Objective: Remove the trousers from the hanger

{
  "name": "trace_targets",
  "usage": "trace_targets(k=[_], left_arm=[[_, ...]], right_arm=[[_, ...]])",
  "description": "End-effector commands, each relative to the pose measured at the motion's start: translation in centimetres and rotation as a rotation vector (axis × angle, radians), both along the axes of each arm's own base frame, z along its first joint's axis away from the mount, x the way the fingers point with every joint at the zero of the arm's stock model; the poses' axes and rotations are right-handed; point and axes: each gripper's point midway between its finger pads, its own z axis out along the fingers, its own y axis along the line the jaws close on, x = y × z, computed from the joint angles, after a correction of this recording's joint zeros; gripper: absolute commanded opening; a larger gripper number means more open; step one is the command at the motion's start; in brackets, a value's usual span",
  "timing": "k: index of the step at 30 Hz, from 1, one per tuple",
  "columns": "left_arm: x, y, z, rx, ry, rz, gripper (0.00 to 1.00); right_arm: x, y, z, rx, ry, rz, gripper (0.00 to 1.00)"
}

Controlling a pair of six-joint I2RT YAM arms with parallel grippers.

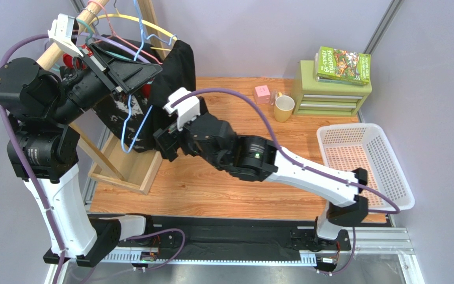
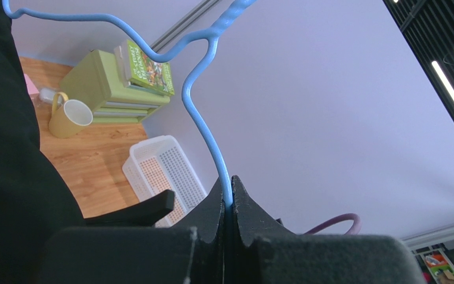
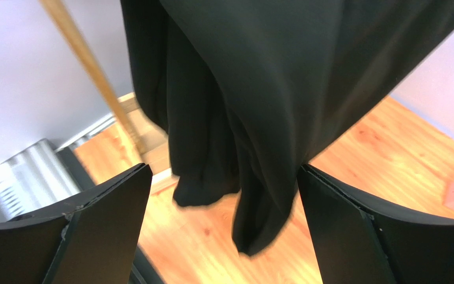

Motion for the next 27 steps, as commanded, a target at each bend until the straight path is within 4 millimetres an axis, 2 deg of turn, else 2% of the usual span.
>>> trace_targets(k=[1,3,5,8,11,14,15,17,19,20,22,23,25,27], left_arm=[[-2.2,0.3,3.4,0.003,-0.206,0.009,0.00],[-2.3,0.3,3.3,0.003,-0.204,0.008,0.00],[-2.3,0.2,3.2,0.004,-0.201,0.005,0.00],[-2.3,0.2,3.2,0.004,-0.201,0.003,0.00],[-2.4,0.2,3.3,0.004,-0.203,-0.002,0.00],[-2.4,0.2,3.3,0.002,-0.201,0.003,0.00],[-2.4,0.2,3.3,0.002,-0.204,0.003,0.00],[-2.5,0.2,3.4,0.001,-0.206,0.001,0.00],[-2.7,0.2,3.4,0.004,-0.212,0.000,0.00],[-2.6,0.2,3.4,0.009,-0.213,0.000,0.00],[-2.6,0.2,3.2,0.015,-0.211,0.001,0.00],[-2.6,0.2,3.1,0.018,-0.209,0.000,0.00],[-2.5,0.2,3.0,0.022,-0.208,0.001,0.00],[-2.5,0.2,2.9,0.025,-0.209,0.000,0.00]], right_arm=[[2.1,0.9,3.1,0.060,-0.090,-0.124,1.00],[2.9,0.7,3.0,0.014,-0.132,-0.161,1.00],[3.0,1.0,2.7,-0.004,-0.137,-0.158,1.00],[3.2,0.3,2.0,-0.031,-0.141,-0.186,0.99],[3.5,-0.9,1.5,-0.064,-0.155,-0.210,0.94],[4.8,-2.3,1.7,-0.049,-0.147,-0.265,0.83],[5.2,-2.5,1.6,-0.046,-0.147,-0.276,0.75],[6.1,-3.0,1.6,-0.044,-0.144,-0.300,0.67],[6.4,-3.3,1.8,-0.049,-0.150,-0.303,0.50],[6.3,-3.6,2.5,-0.041,-0.158,-0.306,0.34],[6.2,-4.3,2.7,-0.071,-0.170,-0.304,0.23],[5.9,-4.8,3.3,-0.071,-0.177,-0.286,0.11],[5.3,-5.4,2.7,-0.124,-0.186,-0.240,0.02],[5.1,-7.2,2.6,-0.165,-0.201,-0.253,0.00]])
